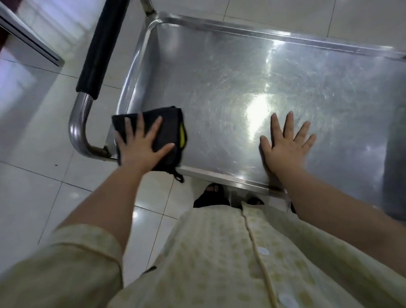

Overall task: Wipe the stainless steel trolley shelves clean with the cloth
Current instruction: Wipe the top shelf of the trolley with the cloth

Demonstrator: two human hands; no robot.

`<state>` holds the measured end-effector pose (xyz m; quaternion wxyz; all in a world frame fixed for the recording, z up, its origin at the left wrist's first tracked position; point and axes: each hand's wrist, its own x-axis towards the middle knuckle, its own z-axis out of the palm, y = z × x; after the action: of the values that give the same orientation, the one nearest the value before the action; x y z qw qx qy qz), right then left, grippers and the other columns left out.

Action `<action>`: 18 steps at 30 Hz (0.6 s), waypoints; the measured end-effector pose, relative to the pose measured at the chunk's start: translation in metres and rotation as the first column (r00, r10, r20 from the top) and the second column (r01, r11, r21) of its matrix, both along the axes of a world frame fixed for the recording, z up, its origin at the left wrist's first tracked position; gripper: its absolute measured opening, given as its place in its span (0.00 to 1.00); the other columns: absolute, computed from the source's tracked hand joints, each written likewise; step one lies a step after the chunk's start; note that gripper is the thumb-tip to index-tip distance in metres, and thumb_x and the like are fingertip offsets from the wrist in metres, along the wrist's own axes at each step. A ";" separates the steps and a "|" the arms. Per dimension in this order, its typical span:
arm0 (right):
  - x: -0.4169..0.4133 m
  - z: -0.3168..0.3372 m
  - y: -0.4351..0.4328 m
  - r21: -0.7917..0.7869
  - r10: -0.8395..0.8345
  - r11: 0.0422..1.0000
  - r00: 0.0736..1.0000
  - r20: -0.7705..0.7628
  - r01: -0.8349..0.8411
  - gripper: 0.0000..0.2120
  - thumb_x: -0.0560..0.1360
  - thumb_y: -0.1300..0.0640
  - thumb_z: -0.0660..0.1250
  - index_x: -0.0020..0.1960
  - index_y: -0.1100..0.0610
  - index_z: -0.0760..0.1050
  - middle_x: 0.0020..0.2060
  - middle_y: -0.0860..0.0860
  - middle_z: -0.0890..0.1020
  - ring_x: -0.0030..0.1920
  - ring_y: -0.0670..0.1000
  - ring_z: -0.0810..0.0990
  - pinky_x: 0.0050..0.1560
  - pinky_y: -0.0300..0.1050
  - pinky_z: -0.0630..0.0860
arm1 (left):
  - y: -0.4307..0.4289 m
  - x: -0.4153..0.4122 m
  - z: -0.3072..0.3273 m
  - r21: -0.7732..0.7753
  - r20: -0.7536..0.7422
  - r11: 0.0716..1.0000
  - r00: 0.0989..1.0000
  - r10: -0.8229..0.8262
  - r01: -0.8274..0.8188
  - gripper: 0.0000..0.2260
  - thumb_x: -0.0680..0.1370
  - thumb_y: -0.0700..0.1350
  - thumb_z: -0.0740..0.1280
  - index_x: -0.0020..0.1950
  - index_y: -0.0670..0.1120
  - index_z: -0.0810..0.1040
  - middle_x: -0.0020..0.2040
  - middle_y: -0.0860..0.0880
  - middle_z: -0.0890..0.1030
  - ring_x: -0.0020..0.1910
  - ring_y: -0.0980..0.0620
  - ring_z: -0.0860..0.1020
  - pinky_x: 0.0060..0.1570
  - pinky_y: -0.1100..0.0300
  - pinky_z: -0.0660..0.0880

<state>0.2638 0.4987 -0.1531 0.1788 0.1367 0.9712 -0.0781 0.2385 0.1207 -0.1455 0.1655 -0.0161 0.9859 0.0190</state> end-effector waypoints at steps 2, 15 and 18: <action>-0.001 0.003 0.007 -0.041 0.053 0.998 0.998 0.018 -0.052 0.32 0.77 0.34 0.45 0.77 0.36 0.37 0.79 0.48 0.37 0.76 0.66 0.34 0.71 0.68 0.32 | -0.014 -0.005 -0.001 -0.034 0.007 0.999 1.000 -0.021 0.021 0.37 0.66 0.81 0.37 0.72 0.71 0.32 0.80 0.51 0.36 0.78 0.40 0.37 0.70 0.31 0.37; 0.076 0.012 0.117 0.051 -0.058 0.997 0.996 0.062 0.054 0.32 0.77 0.33 0.36 0.77 0.41 0.32 0.78 0.51 0.36 0.76 0.68 0.36 0.73 0.67 0.37 | 0.163 0.041 0.002 0.051 0.001 0.989 0.990 -0.142 0.142 0.39 0.69 0.79 0.37 0.75 0.66 0.32 0.80 0.47 0.35 0.76 0.35 0.35 0.68 0.28 0.36; 0.078 0.011 0.123 0.036 -0.022 0.999 0.998 0.061 0.020 0.30 0.80 0.36 0.40 0.78 0.41 0.34 0.78 0.50 0.36 0.76 0.68 0.36 0.73 0.70 0.38 | 0.274 0.072 0.000 0.098 0.032 0.940 0.943 -0.331 0.327 0.38 0.70 0.78 0.39 0.75 0.65 0.31 0.79 0.46 0.33 0.75 0.34 0.32 0.66 0.27 0.33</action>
<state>0.3415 0.6218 -0.1423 0.2055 0.1524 0.9649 -0.0585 0.3106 0.3947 -0.1455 0.1904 0.1559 0.9686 0.0355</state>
